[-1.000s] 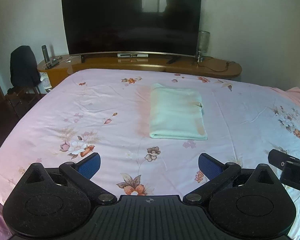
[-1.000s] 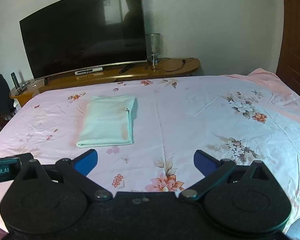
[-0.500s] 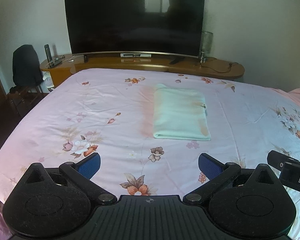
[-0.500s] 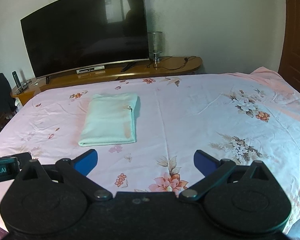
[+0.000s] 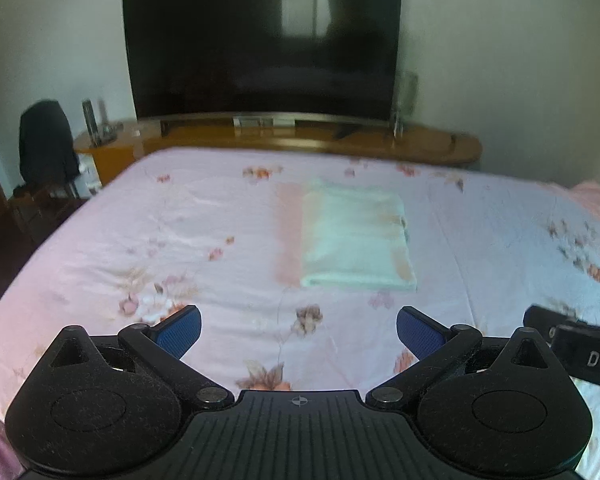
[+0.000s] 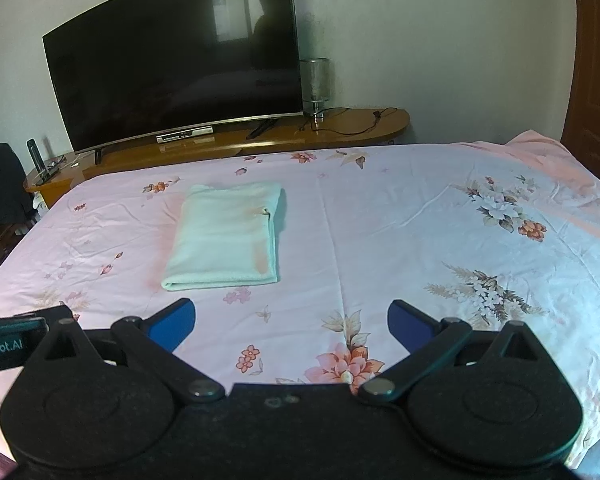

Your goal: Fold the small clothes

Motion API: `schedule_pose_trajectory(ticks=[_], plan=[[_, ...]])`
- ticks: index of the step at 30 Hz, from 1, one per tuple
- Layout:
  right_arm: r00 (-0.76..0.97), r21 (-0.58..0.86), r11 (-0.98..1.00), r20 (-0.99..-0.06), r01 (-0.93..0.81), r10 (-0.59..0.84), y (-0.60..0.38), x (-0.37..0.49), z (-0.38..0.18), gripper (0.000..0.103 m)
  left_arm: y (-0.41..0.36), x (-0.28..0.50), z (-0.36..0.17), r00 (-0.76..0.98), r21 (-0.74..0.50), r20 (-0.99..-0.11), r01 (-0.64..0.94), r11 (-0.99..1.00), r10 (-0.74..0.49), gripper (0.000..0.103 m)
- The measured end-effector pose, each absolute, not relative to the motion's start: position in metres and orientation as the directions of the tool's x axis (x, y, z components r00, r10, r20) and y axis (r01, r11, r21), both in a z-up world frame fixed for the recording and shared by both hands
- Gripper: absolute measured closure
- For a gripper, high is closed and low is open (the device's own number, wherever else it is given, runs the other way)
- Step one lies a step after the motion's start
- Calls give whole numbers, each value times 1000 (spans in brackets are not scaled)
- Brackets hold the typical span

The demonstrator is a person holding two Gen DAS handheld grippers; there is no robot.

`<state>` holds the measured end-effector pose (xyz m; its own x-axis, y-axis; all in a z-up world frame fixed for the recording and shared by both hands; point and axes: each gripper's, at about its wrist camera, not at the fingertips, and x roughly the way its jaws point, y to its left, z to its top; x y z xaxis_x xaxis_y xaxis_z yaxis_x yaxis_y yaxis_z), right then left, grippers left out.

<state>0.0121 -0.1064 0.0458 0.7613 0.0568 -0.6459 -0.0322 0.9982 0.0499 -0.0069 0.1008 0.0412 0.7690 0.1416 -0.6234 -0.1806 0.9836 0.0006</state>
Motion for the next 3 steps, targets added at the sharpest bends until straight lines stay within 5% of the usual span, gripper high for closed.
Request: schedule_pose_trajectory(ticks=[3], plan=[[760, 46, 999, -648, -27, 51, -106, 15, 45, 1, 99, 0, 40, 770, 1, -626, -154, 988, 121, 0]])
